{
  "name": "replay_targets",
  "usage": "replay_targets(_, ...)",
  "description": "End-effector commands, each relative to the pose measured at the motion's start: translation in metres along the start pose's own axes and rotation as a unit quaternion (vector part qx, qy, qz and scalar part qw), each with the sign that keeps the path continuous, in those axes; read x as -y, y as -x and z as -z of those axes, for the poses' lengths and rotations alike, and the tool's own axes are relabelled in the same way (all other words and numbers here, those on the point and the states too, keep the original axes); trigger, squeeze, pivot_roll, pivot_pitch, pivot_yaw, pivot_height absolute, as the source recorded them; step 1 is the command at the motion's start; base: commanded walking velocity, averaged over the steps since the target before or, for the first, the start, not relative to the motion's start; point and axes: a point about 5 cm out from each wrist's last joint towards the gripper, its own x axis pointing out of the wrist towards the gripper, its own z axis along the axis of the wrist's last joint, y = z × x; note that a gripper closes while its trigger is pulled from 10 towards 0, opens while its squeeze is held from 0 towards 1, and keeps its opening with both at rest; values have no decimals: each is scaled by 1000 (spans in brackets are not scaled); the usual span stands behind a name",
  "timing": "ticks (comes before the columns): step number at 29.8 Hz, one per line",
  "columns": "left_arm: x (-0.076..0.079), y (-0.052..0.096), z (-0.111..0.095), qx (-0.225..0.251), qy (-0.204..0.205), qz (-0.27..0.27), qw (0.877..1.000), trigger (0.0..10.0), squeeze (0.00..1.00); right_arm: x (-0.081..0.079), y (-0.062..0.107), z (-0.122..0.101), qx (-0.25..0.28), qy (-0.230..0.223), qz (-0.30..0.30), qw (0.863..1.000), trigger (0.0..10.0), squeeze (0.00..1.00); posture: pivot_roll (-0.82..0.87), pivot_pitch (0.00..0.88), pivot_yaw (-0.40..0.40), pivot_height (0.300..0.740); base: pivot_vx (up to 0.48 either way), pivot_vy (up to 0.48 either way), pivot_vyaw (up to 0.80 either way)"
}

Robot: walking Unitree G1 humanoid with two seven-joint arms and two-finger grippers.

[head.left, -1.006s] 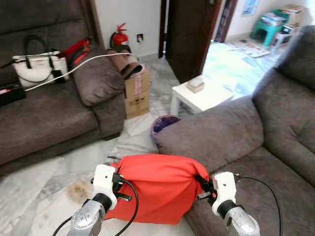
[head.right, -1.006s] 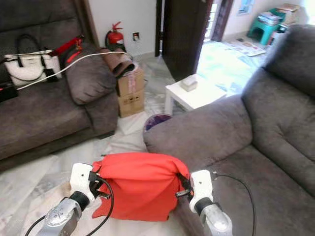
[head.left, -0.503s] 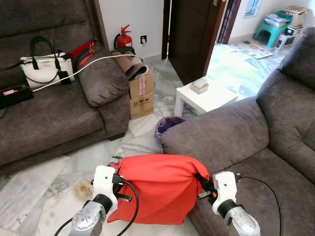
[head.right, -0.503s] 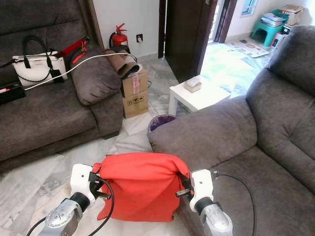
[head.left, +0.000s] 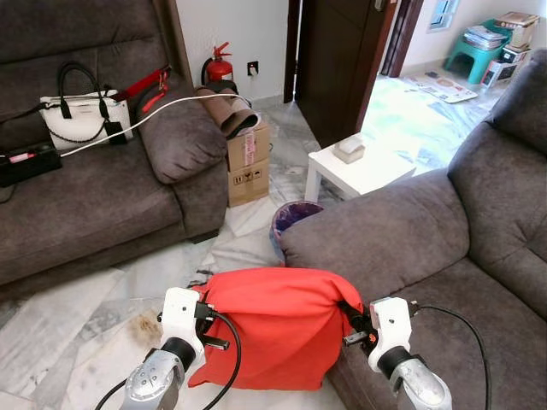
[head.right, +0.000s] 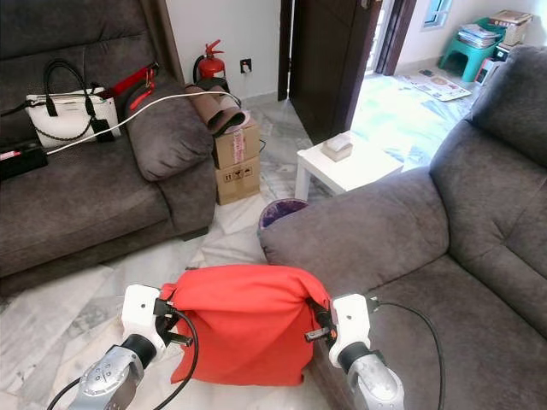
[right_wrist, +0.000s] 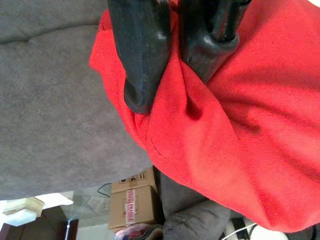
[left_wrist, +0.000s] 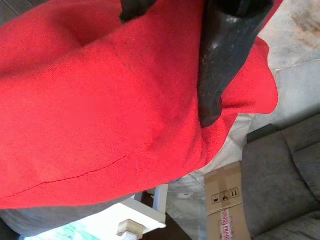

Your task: Move the pillow to the sofa from floor

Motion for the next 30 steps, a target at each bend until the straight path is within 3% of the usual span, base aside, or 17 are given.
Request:
replay_targets(1,-5,0,-23,63,-2,-11,998,10000,0,5,-1,-8,23,-3,10,1000,10000,0,55,110,14,740,-247,0,0)
replay_targets(22,-6,1,-24,62,-4,-8,998,10000,0,5,-1,-8,29,-9,7,1000,10000,0,57,108,15,740,-259,0,0)
replay_targets(30,-7,1,-24,62,-3,-12,998,10000,0,7,0,-8,28,-10,13,999,10000,0,56,109,14,740,0,0,0)
